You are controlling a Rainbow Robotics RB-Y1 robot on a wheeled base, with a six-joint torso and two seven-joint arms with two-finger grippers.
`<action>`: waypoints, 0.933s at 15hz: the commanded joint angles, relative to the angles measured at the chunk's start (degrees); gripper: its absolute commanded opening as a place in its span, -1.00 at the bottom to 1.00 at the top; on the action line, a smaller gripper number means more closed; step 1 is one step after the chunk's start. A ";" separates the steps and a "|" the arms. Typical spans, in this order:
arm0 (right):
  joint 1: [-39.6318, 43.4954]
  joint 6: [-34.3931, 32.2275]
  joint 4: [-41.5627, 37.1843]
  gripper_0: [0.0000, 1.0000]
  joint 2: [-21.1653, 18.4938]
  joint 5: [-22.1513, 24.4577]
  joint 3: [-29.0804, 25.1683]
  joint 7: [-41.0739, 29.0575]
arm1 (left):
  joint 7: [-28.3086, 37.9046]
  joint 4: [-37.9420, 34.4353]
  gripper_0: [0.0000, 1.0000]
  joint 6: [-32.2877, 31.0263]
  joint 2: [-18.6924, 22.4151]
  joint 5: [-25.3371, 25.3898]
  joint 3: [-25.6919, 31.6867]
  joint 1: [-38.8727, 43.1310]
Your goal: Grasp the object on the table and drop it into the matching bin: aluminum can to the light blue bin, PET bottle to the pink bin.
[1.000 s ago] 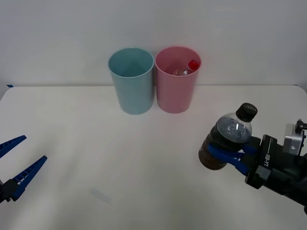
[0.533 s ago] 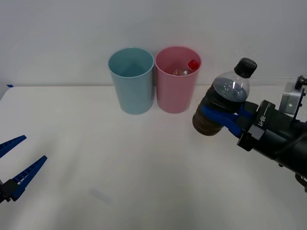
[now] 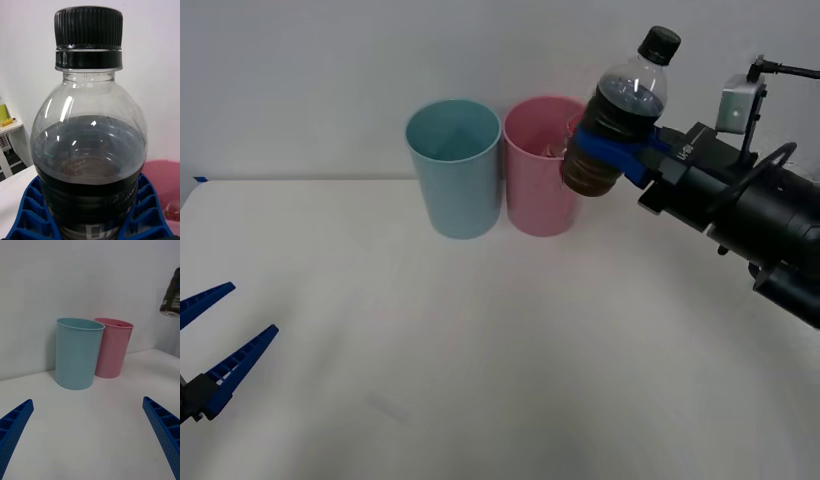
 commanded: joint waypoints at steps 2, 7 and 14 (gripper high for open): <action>-10.88 -0.04 10.88 -1.00 0.19 1.09 3.15 0.16 | 0.00 0.00 1.00 0.00 0.00 0.00 0.00 0.00; -22.39 -0.48 25.91 -1.00 5.55 7.86 4.56 0.86 | 0.00 0.00 1.00 0.00 0.00 0.00 0.00 0.00; -33.46 -0.30 42.70 -1.00 10.82 11.64 4.56 3.41 | 0.00 0.00 1.00 0.00 0.00 0.00 0.00 0.00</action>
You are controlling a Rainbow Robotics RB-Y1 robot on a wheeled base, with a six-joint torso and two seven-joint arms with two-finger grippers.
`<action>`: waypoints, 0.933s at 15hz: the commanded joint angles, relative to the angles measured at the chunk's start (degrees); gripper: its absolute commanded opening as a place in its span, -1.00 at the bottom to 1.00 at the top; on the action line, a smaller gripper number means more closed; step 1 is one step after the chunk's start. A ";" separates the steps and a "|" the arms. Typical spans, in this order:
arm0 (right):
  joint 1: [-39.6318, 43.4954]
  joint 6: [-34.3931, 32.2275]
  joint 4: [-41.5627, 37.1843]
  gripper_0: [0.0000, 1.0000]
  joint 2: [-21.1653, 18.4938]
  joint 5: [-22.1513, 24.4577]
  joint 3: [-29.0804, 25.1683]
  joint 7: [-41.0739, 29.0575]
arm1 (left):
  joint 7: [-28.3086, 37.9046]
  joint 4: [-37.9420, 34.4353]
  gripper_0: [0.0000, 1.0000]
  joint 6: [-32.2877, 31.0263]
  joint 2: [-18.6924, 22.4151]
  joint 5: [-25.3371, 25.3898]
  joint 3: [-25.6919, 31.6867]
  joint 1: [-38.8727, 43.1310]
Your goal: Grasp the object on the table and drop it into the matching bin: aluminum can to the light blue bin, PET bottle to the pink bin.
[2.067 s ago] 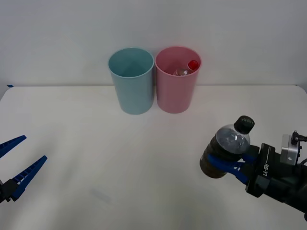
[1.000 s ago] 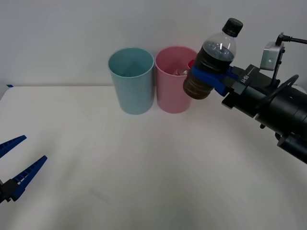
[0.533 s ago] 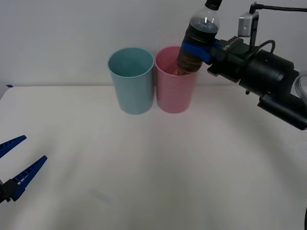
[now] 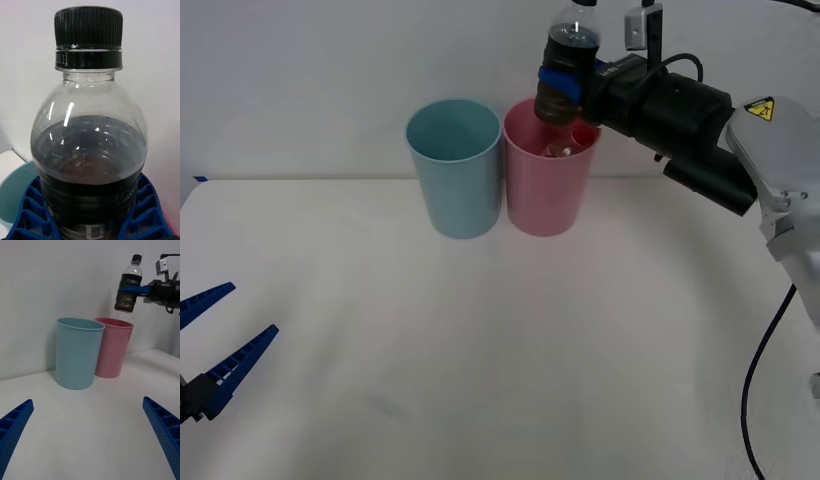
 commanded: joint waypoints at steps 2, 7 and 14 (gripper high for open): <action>-4.63 0.25 7.24 -1.00 1.82 0.26 -0.01 1.60 | 0.00 0.00 1.00 0.00 0.00 0.00 0.00 0.00; -5.77 0.87 9.35 -0.71 2.52 0.26 -0.01 2.48 | 0.00 0.00 1.00 0.00 0.00 0.00 0.00 0.00; -5.77 0.07 9.09 1.00 2.52 0.00 -0.01 3.80 | 0.00 0.00 1.00 0.00 0.00 0.00 0.00 0.00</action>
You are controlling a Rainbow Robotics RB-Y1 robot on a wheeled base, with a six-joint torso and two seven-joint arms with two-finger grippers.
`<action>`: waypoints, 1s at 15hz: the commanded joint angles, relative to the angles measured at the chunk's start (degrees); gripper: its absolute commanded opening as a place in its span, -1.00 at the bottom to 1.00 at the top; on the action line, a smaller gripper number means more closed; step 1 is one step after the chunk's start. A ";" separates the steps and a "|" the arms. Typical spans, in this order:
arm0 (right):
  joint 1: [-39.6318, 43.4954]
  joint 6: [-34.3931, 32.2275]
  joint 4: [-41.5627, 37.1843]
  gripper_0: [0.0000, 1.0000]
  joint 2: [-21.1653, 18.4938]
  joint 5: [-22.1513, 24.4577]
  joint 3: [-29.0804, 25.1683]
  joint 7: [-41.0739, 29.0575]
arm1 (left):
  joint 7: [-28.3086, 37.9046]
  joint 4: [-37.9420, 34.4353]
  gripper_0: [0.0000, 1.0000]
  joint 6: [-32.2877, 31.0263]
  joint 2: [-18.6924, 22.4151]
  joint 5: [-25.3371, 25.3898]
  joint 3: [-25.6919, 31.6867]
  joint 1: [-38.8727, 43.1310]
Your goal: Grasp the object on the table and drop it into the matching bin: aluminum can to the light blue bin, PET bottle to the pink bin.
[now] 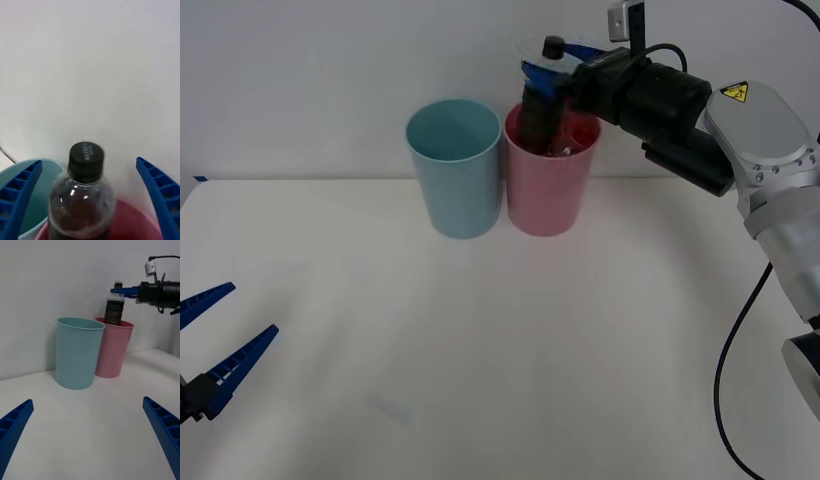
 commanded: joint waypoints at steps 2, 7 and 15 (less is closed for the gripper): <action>1.17 -1.84 -1.55 1.00 -0.20 -1.32 -0.01 0.50 | 0.00 0.00 1.00 0.00 0.00 0.00 0.00 0.00; 11.54 -1.57 -16.06 1.00 -2.83 -2.20 -0.53 -0.21 | 0.00 0.00 1.00 0.00 0.00 0.00 0.00 0.00; 31.75 -3.95 -37.15 1.00 -8.02 -5.10 -6.07 -0.03 | 0.00 0.00 1.00 0.00 0.00 0.00 0.00 0.00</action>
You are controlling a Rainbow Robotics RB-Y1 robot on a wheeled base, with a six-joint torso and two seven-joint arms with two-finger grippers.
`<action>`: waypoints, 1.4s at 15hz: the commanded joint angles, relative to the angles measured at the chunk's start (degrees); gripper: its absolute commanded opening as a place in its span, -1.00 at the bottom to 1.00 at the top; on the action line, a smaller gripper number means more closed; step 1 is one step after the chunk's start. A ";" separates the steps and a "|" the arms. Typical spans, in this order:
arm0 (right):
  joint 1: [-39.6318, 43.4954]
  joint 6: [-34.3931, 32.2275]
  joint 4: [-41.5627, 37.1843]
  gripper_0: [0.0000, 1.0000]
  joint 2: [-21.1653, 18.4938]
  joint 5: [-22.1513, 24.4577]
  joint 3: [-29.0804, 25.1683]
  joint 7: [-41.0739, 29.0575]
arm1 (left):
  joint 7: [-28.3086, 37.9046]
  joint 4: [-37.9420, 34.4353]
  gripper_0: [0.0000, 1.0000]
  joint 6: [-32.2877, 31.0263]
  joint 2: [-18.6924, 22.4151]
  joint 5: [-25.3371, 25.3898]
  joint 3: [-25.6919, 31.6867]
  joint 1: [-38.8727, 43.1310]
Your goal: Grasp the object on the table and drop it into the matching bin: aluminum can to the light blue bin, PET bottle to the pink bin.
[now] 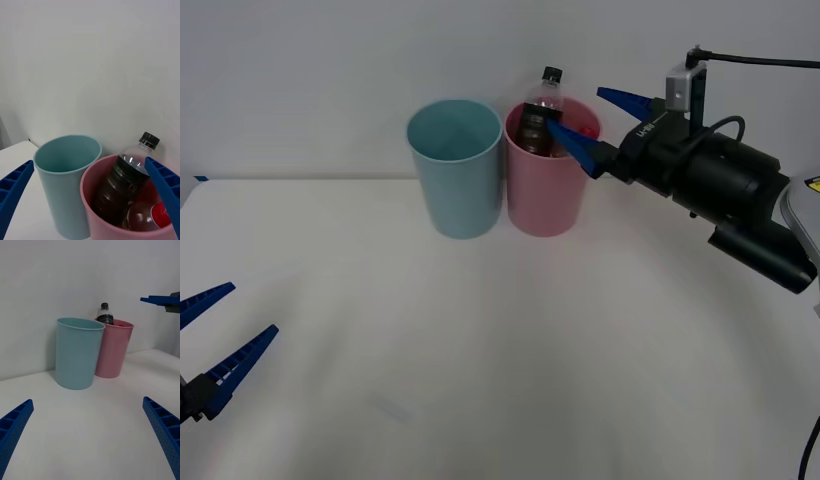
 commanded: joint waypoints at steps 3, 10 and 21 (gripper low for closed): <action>10.60 -5.20 -7.56 1.00 -1.05 -1.42 -7.05 0.95 | 0.00 0.00 1.00 0.00 0.00 0.00 0.00 0.00; 25.01 -18.29 -12.74 1.00 -1.05 -3.88 -20.58 4.55 | 0.00 0.00 1.00 0.00 0.00 0.00 0.00 0.00; 41.97 -29.10 -12.65 1.00 0.80 -7.48 -32.97 15.71 | 0.00 0.00 1.00 0.00 0.00 0.00 0.00 0.00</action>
